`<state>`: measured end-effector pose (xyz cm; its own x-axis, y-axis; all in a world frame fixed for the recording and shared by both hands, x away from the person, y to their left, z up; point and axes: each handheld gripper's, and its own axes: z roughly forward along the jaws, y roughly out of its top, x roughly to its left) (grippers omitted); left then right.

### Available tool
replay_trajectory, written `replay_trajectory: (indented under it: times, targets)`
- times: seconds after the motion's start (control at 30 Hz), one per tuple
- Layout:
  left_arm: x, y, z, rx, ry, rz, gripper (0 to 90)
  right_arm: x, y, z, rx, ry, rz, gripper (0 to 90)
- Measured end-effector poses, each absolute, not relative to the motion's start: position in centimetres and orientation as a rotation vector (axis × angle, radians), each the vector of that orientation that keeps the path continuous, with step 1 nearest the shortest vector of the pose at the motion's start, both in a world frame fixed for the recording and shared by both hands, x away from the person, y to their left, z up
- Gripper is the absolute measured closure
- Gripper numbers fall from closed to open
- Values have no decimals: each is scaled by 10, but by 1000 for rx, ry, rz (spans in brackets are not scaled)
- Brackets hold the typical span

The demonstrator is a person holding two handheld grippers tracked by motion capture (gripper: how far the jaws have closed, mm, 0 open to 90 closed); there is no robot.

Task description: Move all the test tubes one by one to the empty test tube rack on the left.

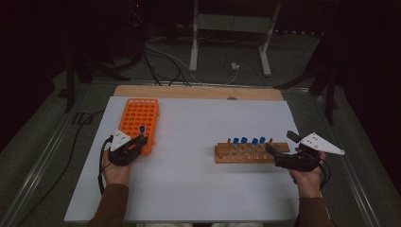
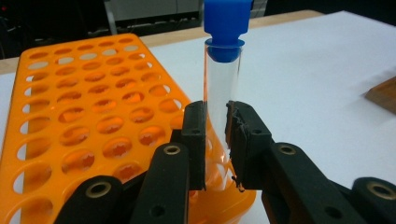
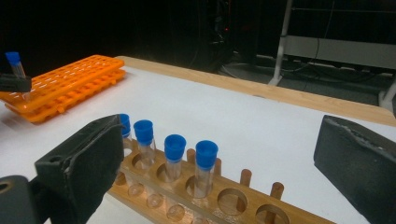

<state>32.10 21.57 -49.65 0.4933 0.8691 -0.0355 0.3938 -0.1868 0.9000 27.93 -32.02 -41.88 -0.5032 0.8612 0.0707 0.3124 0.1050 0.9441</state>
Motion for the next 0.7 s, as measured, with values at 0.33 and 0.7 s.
replay_trajectory:
  times: [0.33, 0.7]
  targets:
    - [319, 214, -501, 1794, 1101, 625, 782, 279, -321, -420, 1140, 1876, 1402, 20]
    - [317, 213, -504, 1821, 1118, 623, 774, 279, -321, -420, 1137, 1876, 1401, 20]
